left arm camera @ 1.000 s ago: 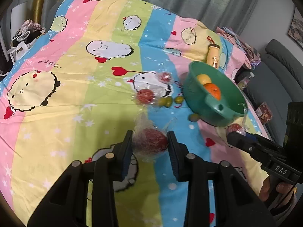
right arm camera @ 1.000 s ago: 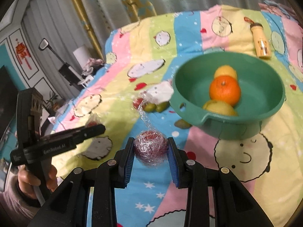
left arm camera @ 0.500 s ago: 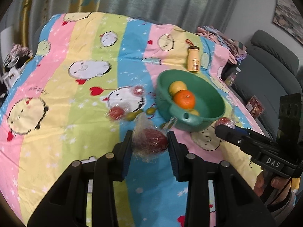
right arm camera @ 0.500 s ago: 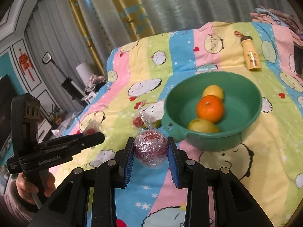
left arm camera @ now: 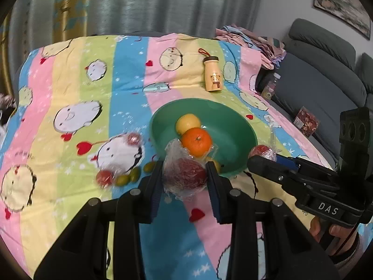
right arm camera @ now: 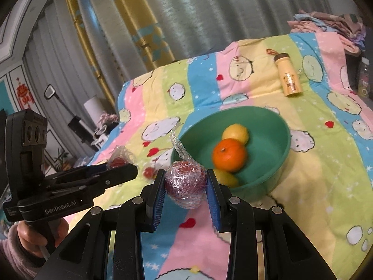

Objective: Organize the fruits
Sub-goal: 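Carry both wrapped red fruits over the green bowl and open both grippers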

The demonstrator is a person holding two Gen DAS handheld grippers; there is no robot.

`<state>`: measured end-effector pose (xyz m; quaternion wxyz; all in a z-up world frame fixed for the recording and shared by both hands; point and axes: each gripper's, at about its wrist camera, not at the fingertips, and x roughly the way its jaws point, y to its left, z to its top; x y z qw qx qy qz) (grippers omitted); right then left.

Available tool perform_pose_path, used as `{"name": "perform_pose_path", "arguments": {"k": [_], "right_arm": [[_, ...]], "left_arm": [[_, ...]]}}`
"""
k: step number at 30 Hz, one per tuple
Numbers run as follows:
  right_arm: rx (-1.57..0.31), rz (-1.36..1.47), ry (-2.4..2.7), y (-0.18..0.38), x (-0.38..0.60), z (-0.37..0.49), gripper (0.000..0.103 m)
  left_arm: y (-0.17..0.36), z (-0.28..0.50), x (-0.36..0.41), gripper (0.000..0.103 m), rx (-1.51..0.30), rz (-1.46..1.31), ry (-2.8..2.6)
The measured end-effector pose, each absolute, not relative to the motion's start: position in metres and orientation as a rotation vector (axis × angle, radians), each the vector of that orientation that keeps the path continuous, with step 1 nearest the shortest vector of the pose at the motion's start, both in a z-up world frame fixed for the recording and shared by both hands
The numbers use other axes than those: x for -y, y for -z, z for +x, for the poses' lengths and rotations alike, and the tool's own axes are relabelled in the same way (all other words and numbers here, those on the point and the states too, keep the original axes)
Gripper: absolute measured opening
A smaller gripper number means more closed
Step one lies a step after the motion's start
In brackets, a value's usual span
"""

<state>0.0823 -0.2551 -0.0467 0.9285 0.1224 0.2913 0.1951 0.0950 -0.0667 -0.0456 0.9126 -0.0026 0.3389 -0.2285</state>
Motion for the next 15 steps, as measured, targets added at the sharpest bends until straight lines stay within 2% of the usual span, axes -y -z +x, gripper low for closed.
{"name": "perform_pose_path", "arguments": {"k": [15], "right_arm": [[-0.556, 0.268, -0.313, 0.054, 0.279, 0.135, 0.035]], "left_arm": [[0.062, 0.164, 0.106, 0.035, -0.737, 0.051, 0.464]]}}
